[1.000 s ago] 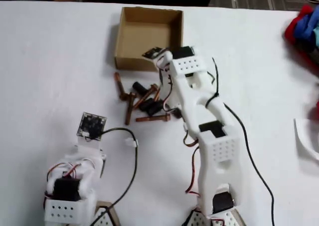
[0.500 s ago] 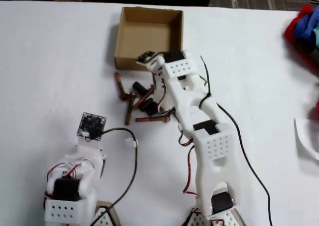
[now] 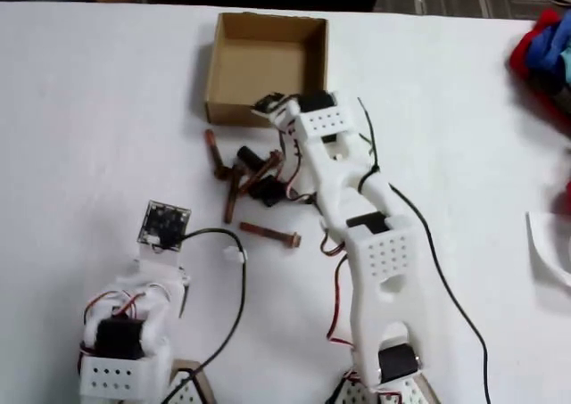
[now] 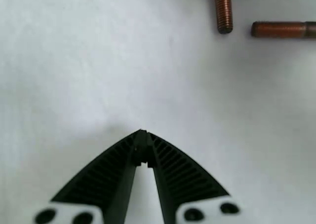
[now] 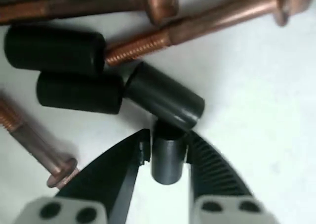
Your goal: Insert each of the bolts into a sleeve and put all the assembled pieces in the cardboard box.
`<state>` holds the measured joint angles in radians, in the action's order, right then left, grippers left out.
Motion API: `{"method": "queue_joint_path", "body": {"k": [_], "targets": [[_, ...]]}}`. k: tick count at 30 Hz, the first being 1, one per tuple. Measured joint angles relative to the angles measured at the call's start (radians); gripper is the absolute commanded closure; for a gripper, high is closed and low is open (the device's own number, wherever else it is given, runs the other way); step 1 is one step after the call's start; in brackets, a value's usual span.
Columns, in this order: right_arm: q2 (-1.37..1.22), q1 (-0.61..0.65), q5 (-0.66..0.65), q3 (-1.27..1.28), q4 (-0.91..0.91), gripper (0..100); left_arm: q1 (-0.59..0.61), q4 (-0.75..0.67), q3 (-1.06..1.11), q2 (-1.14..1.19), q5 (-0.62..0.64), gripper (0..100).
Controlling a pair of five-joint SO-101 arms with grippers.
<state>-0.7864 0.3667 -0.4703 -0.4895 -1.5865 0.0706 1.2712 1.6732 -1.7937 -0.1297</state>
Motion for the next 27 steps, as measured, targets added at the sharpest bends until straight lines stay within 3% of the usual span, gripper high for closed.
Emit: {"method": "queue_joint_path", "body": {"k": [12, 20, 27], "targets": [[0.063, -0.02, -0.002, 0.015, -0.071, 97.9, 0.0, 0.0, 0.0, 0.0, 0.0, 97], [0.463, -0.14, -0.002, 0.057, -0.135, 97.9, 0.0, 0.0, 0.0, 0.0, 0.0, 97], [0.848, -0.141, -0.003, 0.358, -0.146, 97.9, 0.0, 0.0, 0.0, 0.0, 0.0, 97]]}}
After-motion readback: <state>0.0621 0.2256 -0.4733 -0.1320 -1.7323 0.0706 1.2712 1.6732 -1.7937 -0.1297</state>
